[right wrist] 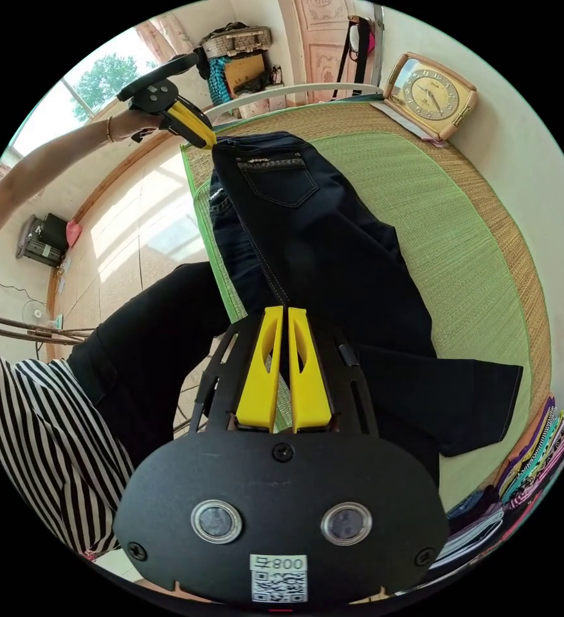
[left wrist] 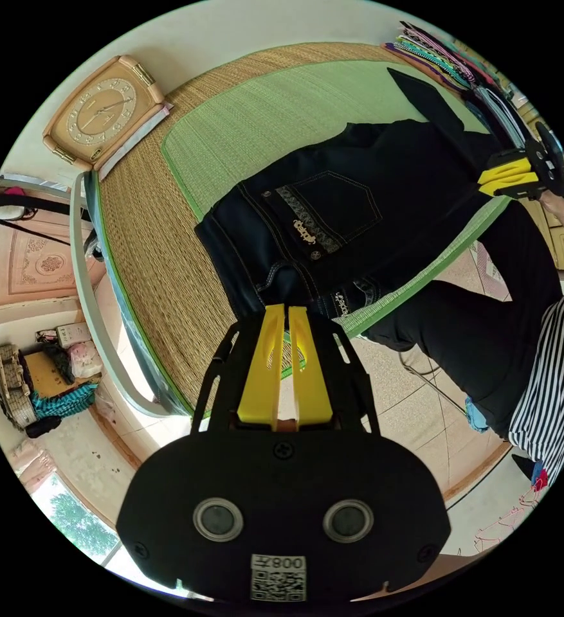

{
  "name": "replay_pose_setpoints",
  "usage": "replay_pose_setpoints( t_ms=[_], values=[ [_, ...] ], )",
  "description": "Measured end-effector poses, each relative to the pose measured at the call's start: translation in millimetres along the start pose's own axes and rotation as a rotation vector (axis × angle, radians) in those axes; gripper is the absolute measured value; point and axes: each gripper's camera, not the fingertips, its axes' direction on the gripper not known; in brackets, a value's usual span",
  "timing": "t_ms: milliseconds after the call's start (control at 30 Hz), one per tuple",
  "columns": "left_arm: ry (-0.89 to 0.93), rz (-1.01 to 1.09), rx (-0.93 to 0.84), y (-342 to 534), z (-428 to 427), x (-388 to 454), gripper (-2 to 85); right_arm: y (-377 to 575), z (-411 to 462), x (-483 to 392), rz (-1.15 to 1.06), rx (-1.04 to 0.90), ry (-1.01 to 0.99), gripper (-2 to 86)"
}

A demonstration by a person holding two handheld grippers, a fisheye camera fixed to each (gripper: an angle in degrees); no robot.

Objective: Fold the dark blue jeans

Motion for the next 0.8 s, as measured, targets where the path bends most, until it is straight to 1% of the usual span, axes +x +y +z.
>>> replay_pose_setpoints(
  t_ms=[367,533,633,800],
  values=[
    [0.062,-0.016,-0.039,19.2,60.9,-16.0,0.6,12.8,57.2,4.8,0.022,-0.069,-0.078,0.8],
    [0.056,-0.026,-0.053,28.8,84.3,-24.7,0.4,20.2,67.2,3.4,0.007,-0.069,-0.074,0.9],
    [0.083,-0.054,-0.03,36.8,97.2,-33.8,0.3,25.0,68.2,4.3,0.001,-0.052,-0.072,0.9],
    [0.088,-0.077,-0.032,44.7,126.3,-44.5,0.3,31.9,84.7,7.0,-0.001,-0.075,-0.07,1.0]
  ],
)
